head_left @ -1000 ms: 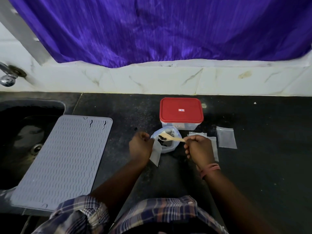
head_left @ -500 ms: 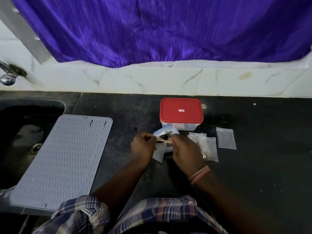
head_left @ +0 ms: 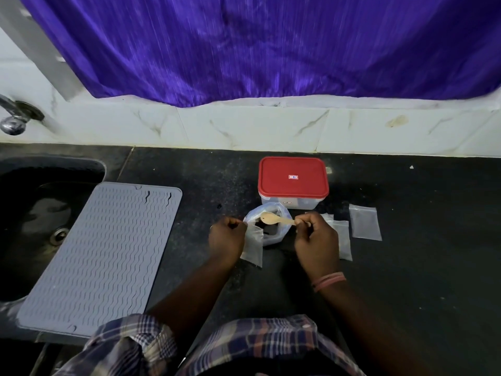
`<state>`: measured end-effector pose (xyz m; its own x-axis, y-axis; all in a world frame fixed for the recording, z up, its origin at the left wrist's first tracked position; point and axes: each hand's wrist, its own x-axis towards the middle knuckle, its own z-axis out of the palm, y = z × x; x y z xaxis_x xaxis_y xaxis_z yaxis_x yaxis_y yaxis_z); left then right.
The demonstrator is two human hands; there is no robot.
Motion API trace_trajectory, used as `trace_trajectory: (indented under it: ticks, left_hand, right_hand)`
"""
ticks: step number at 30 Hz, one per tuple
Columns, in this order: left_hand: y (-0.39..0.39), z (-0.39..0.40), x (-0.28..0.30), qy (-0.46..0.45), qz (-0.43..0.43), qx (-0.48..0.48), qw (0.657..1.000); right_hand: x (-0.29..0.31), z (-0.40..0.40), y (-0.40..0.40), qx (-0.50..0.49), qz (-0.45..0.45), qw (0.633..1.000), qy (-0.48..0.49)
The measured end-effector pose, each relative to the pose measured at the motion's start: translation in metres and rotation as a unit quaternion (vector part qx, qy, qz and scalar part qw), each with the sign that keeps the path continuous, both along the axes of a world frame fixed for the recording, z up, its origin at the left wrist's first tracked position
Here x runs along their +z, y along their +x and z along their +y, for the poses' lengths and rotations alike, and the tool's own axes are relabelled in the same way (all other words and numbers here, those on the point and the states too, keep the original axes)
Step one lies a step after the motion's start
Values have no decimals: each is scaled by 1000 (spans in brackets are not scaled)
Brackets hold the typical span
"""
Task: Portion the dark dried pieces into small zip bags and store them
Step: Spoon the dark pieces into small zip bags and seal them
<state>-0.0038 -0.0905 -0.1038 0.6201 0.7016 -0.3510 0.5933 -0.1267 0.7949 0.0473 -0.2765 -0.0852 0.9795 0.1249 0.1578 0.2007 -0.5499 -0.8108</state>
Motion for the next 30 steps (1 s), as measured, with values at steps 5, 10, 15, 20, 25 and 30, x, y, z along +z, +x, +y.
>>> trace_trajectory:
  ticks: [5, 10, 15, 20, 25, 30]
  left_hand:
    - [1, -12, -6, 43, -30, -144, 988]
    - [6, -17, -12, 84, 21, -182, 980]
    - [9, -16, -14, 70, 39, -175, 981]
    - [10, -14, -15, 43, 43, -160, 985]
    - [10, -14, -13, 35, 38, -146, 988]
    - [9, -14, -9, 26, 40, -133, 990]
  right_hand:
    - [-15, -2, -2, 59, -70, 987, -134]
    - [-26, 9, -2, 135, -131, 943, -273]
    - [-26, 18, -2, 98, -69, 966, -231]
    - [-25, 22, 1, 7, 87, 993, -76]
    - [-26, 24, -1, -96, 272, 953, 92]
    - [-18, 22, -4, -150, 311, 922, 174]
